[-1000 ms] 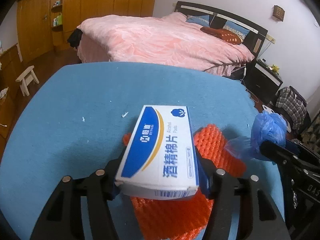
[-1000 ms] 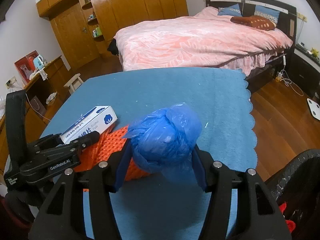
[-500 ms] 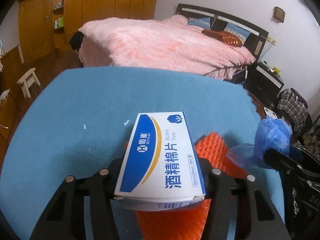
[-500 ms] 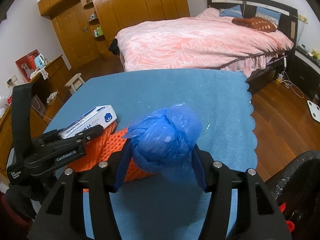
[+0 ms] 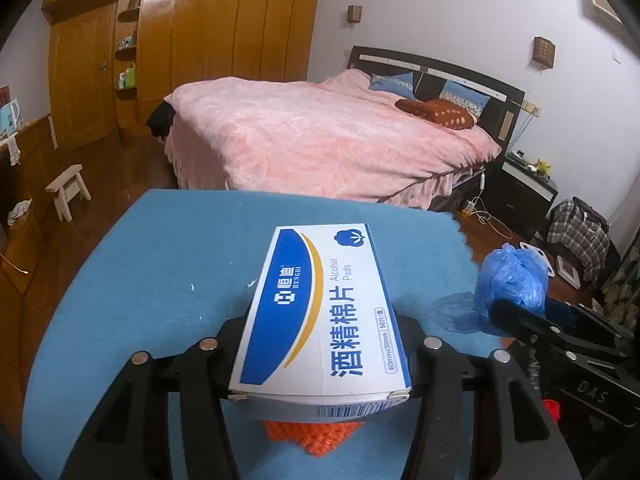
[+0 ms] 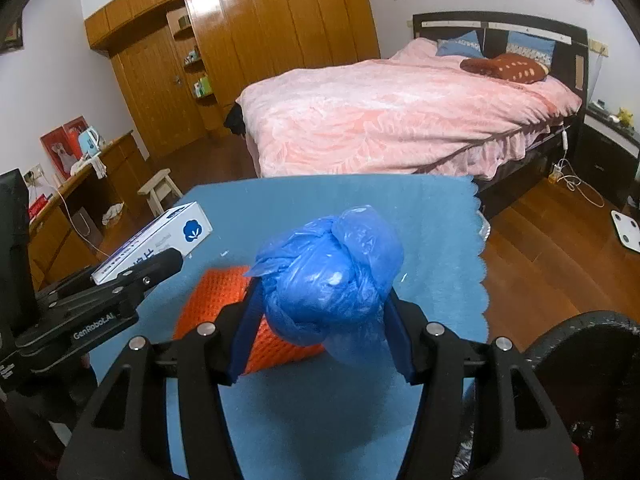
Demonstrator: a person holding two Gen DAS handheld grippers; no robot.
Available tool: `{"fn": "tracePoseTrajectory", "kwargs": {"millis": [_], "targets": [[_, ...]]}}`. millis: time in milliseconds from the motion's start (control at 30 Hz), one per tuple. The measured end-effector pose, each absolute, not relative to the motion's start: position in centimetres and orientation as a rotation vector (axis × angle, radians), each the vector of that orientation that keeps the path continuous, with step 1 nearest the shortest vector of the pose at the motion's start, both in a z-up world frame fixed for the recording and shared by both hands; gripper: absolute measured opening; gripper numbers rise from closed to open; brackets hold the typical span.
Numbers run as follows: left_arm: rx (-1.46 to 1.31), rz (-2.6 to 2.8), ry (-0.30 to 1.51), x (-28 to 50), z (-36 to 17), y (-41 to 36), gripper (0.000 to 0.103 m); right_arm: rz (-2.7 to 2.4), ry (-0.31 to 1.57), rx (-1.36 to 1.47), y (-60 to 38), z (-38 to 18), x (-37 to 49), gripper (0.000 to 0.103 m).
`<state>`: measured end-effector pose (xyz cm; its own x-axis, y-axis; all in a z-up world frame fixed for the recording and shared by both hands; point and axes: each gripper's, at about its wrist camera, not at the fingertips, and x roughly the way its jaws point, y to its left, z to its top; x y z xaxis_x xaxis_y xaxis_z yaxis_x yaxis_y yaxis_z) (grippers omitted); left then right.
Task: Collect trash
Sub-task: 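Lift the box and blue bag and carry them toward the bin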
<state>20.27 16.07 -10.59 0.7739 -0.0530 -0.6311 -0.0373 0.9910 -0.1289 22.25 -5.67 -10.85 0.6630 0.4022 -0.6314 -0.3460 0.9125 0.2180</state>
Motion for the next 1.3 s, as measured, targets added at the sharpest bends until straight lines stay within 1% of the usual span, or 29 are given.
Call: {"fn": "tracePoseTrajectory", "kwargs": {"millis": [267, 700, 1300], "targets": [[-0.137, -0.017, 0.663, 17.7, -8.0, 14.2, 0.054, 0.416, 0.684, 0.101, -8.1, -8.2, 19.5, 0.055], [-0.093, -0.109, 0.629, 13.6, -5.0, 8.8, 0.054, 0.376, 0.634, 0.106, -13.3, -5.0, 13.6, 0.055], [-0.048, -0.215, 0.581, 10.8, -2.7, 2.9, 0.054, 0.281, 0.587, 0.118, -19.5, -3.2, 8.4, 0.055]]}}
